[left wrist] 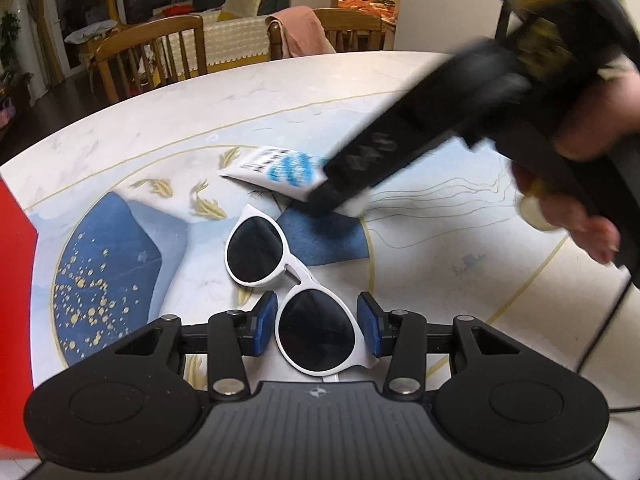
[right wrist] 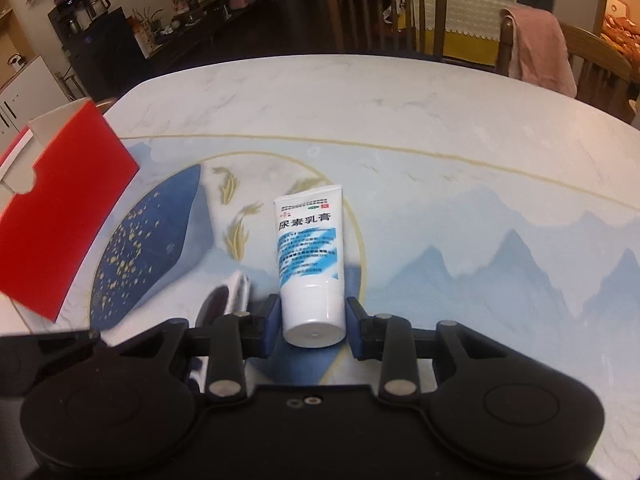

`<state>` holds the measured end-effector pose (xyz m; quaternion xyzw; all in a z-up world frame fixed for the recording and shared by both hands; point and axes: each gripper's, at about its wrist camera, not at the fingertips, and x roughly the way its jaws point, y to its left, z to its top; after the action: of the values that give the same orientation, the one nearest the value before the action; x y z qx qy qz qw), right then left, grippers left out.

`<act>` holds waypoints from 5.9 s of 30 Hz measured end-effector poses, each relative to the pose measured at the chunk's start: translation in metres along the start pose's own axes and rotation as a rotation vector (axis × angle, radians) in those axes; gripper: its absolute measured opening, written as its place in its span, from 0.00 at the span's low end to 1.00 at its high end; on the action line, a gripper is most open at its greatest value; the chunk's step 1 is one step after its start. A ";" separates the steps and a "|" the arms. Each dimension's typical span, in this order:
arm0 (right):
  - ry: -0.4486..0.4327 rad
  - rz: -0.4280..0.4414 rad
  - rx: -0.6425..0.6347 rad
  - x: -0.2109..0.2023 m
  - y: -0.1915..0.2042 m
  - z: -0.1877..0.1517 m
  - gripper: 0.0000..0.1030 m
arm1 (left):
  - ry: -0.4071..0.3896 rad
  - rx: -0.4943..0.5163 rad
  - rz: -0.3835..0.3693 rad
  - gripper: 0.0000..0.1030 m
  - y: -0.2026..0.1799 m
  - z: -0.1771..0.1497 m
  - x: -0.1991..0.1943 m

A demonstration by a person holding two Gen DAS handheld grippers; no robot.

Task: Organize rigid objects
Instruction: 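Grasp the white ointment tube with the right gripper while the left gripper grasps the white sunglasses, then lift the tube with the right gripper while the left gripper lifts the sunglasses, then carry the ointment tube and sunglasses over into the red box, then open both grippers to drop the tube and sunglasses into the box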

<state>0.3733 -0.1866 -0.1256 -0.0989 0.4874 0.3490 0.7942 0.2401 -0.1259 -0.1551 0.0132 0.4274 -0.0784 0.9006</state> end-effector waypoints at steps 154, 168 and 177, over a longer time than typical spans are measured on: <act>-0.158 -0.047 -0.184 0.005 0.321 0.040 0.32 | 0.107 -0.270 0.220 0.24 0.325 -0.032 -0.137; -0.097 -0.050 -0.192 0.018 0.323 0.037 0.41 | 0.222 -0.248 0.200 0.24 0.326 -0.036 -0.109; -0.115 -0.028 -0.170 0.005 0.317 0.032 0.54 | 0.182 -0.303 0.179 0.24 0.326 -0.043 -0.127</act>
<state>0.1908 0.0652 -0.0556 -0.1526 0.4083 0.3832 0.8144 0.1784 0.2165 -0.0985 -0.0773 0.5110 0.0687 0.8533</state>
